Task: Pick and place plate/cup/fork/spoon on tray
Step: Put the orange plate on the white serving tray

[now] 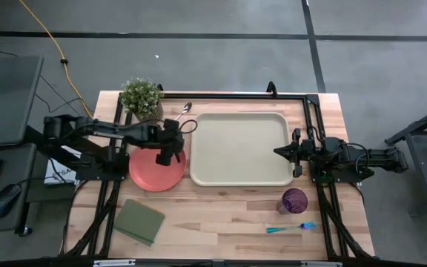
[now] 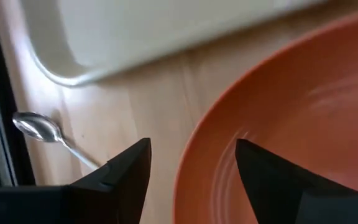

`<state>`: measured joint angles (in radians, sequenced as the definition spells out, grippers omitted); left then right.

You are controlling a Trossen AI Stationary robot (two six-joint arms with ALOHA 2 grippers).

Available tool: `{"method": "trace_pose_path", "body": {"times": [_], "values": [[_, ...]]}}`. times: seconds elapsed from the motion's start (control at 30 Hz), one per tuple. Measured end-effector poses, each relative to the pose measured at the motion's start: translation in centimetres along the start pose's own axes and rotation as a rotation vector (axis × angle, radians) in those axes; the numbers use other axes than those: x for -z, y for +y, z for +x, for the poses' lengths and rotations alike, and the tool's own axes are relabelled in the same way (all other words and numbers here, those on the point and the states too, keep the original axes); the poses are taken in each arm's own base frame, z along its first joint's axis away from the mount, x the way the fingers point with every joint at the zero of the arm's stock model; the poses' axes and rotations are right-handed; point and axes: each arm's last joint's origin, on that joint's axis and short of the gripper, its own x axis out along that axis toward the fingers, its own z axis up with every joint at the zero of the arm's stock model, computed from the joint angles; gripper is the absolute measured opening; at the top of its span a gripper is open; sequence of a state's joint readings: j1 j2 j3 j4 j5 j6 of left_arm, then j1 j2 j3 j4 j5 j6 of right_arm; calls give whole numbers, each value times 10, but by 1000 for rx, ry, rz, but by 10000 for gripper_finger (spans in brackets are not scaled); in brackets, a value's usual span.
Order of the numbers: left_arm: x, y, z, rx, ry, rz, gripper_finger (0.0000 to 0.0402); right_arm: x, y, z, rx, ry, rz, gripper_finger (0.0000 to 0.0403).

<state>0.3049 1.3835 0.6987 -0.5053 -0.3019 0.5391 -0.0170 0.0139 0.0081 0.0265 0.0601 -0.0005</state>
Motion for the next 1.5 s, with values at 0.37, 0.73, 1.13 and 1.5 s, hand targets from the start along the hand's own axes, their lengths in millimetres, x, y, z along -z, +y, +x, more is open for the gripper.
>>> {"method": "trace_pose_path", "body": {"times": [0.37, 0.73, 1.13, 1.5], "values": [[12, 15, 21, 39, 70, -30, 204, 0, 0, 0, 0, 0, 0, 0], [28, 33, 27, 138, 37, -147, 204, 0, 0, 0, 0, 0, 0, 0], [39, 32, 44, 221, 132, -199, 204, 0, 0, 0, 0, 0, 0, 0], [34, 38, 40, 193, 134, -194, 174, 0, 0, 0, 0, 0, 0, 0]]}}
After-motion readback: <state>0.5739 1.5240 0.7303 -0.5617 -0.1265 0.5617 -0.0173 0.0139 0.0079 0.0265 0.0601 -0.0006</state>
